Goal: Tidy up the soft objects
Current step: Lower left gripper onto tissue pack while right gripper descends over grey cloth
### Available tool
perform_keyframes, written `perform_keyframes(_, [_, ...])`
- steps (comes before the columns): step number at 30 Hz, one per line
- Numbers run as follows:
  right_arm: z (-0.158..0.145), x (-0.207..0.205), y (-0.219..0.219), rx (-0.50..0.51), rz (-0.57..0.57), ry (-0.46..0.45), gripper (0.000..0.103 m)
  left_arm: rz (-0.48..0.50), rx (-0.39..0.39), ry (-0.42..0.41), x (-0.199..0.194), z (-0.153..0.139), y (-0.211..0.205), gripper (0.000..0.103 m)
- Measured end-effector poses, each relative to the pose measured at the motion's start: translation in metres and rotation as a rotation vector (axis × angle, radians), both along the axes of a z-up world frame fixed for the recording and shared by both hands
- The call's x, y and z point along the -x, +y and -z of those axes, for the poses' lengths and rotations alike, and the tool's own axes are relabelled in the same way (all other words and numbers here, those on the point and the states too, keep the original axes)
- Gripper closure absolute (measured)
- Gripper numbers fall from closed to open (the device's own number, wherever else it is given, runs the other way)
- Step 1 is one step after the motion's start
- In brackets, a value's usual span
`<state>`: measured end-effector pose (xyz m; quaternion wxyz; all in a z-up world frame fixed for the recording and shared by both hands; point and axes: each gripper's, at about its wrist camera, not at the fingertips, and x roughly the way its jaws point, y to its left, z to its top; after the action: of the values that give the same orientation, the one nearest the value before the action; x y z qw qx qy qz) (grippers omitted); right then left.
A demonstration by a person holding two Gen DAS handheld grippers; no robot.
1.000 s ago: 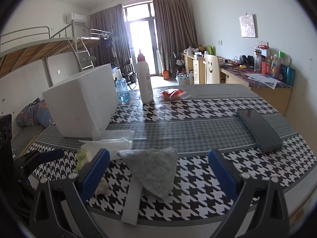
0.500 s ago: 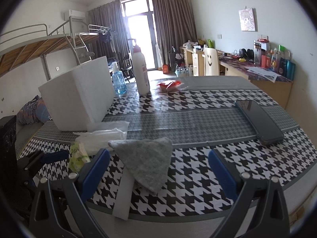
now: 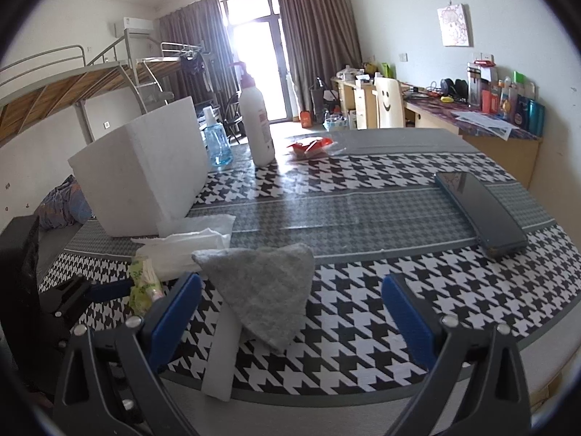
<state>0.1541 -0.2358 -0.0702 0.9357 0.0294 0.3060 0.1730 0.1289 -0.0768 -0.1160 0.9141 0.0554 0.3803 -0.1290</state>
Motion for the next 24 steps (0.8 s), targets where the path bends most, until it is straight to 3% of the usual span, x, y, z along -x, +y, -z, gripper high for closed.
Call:
perform_keyframes(9, [0.002, -0.003, -0.001, -0.011, -0.001, 0.018, 0.002, -0.022, 0.0, 0.002, 0.002, 0.002, 0.005, 0.043])
perform_keyframes(12, [0.002, -0.002, 0.001, -0.008, -0.01, 0.016, 0.002, -0.025, -0.013, -0.008, 0.006, 0.002, 0.005, 0.043])
perform_keyframes(20, [0.002, -0.001, 0.003, -0.01, -0.014, 0.013, 0.002, 0.02, -0.074, -0.131, 0.025, -0.017, 0.0, 0.042])
perform_keyframes(24, [0.001, -0.002, 0.0, -0.018, -0.016, 0.018, 0.002, 0.067, -0.146, -0.16, 0.022, -0.021, -0.009, 0.031])
